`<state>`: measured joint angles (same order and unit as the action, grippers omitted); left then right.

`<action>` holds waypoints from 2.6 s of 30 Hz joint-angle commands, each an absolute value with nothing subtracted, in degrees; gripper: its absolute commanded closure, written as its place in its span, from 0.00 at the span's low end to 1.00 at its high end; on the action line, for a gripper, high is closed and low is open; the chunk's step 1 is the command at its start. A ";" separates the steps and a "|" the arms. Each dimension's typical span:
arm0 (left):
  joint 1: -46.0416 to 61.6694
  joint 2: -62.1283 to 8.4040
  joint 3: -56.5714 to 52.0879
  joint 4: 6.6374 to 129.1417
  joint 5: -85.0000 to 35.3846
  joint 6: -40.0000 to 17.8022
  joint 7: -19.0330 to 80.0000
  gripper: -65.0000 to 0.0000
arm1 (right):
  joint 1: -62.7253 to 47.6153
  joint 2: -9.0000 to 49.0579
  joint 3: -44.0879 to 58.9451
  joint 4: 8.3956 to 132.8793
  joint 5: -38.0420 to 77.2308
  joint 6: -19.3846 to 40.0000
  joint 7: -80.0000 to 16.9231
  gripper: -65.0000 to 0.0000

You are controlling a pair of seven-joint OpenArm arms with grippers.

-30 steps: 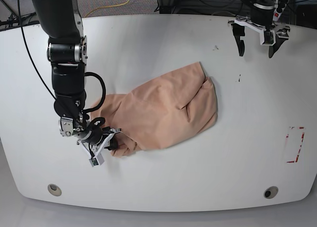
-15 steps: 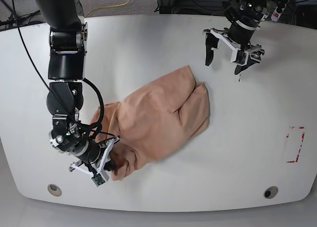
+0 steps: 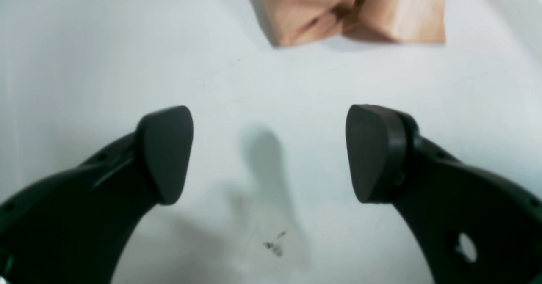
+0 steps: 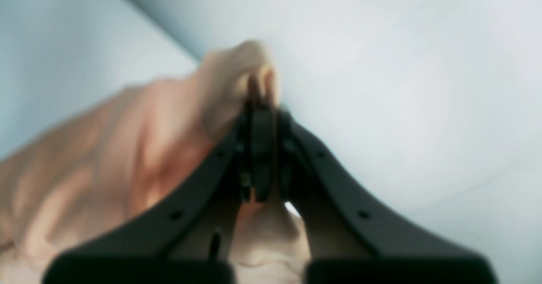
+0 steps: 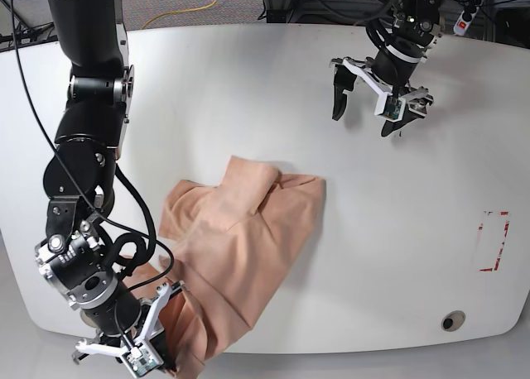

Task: Fold the T-shirt properly
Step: 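Lift the shirt with the right gripper and drag it toward the robot, then lower the left gripper and pinch another edge of the hanging shirt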

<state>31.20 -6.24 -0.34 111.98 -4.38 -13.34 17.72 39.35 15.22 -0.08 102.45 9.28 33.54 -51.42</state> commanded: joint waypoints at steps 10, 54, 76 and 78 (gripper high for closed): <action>23.87 -6.11 4.00 106.51 -4.79 -13.05 16.48 0.18 | 50.59 17.01 0.04 110.11 10.07 33.45 -52.26 1.00; 22.73 -6.55 3.91 107.56 -4.79 -16.75 16.48 0.18 | 74.80 11.47 -17.36 100.00 9.98 33.54 -53.49 1.00; 4.53 1.19 14.55 84.35 -4.79 -16.75 16.31 0.18 | 74.80 11.91 -17.27 100.00 9.98 33.54 -53.41 1.00; 2.95 2.77 14.73 82.24 -4.79 -15.52 16.31 0.18 | 74.80 11.91 -17.27 100.00 9.98 33.54 -53.41 1.00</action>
